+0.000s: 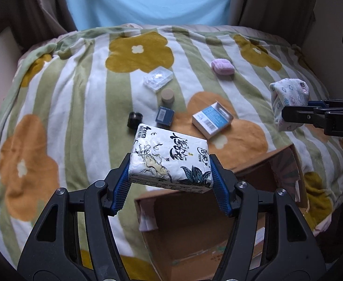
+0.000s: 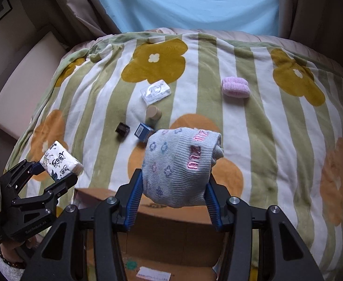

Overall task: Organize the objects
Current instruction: 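Carry both items over the cardboard box and open both tools to drop them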

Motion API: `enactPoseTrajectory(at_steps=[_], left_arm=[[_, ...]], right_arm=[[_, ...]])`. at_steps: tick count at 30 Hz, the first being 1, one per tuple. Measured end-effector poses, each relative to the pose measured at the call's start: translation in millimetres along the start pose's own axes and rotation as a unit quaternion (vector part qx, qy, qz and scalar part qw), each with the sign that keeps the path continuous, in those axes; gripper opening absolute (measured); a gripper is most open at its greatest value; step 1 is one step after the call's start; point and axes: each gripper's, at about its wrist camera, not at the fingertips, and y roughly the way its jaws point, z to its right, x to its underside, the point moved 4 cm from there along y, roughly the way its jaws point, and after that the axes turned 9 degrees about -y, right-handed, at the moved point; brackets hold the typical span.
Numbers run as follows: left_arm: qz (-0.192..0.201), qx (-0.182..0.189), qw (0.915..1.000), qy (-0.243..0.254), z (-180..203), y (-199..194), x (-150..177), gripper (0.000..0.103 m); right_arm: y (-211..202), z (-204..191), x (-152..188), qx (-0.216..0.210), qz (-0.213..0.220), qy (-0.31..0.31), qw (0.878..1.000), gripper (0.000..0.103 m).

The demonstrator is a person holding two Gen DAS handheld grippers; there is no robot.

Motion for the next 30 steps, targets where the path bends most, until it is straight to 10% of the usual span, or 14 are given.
enactPoseTrajectory(at_steps=[14, 30], left_arm=[[-0.059, -0.019, 0.9968, -0.052, 32, 20, 103, 0.059], [-0.076, -0.045, 0.9949, -0.049, 32, 40, 127, 0.059]], right_arm=[[13, -18, 98, -0.036, -0.041, 0.05, 0.997, 0.046], [43, -11, 138, -0.024, -0.07, 0.07, 0.995, 0.046]])
